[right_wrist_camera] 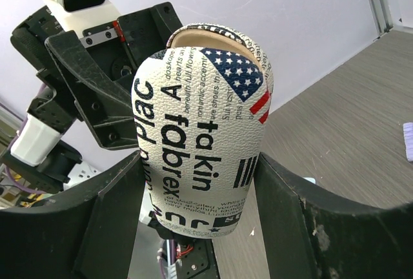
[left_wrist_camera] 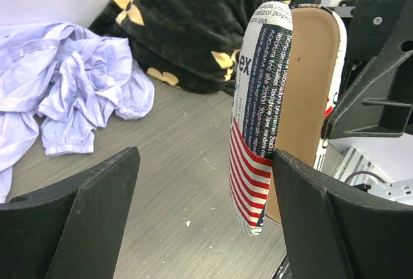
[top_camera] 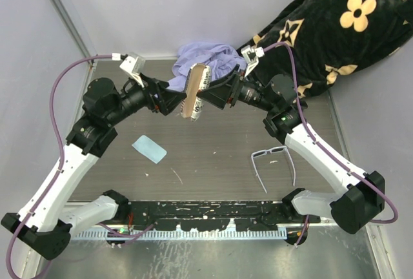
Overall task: Organize the sunglasses
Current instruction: Open the sunglasses case at the center of the board.
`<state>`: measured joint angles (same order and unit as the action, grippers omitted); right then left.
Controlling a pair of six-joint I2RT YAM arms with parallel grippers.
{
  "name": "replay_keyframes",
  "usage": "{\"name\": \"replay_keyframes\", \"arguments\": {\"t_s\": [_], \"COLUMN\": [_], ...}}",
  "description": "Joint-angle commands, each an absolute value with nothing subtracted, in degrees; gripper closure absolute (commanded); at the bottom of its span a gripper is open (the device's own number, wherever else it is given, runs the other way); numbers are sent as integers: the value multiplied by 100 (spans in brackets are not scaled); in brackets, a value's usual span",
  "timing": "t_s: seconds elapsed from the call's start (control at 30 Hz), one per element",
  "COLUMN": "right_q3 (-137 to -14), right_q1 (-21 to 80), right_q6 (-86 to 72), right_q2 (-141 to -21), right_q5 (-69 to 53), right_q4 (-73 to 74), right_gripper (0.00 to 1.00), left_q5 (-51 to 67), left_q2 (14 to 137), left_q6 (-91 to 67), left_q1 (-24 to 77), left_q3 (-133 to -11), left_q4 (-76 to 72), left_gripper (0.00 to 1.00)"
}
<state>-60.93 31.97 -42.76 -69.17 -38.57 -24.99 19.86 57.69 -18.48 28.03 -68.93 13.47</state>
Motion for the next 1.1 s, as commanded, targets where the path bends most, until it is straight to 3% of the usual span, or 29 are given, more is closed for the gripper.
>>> {"name": "replay_keyframes", "arguments": {"t_s": [0.0,0.43,0.73,1.07], "right_q3": [-6334,-6316,-6754,-7032], "right_q1": [3375,3371,3374,3351], "right_q6": [-4604,-4330,-3105,-2522], "right_q2": [-6541,-6475,-6600,-7247], "right_q5": [-4730,-4548,-3182,-2073], "right_q4": [-3526,-3071,-491,1026], "right_gripper": [100,100,100,100], "left_q5": [691,457,1246,1243], "left_q2": [6028,6036,5870,5520], "left_q6": [-1424,-1398,-1627,-1756], "left_q1": [2637,2637,2636,2632], "left_q3": [-6905,-6948,-7281,-7164], "left_q4": [1882,2029,1975,2302], "left_gripper": [17,17,13,13]}}
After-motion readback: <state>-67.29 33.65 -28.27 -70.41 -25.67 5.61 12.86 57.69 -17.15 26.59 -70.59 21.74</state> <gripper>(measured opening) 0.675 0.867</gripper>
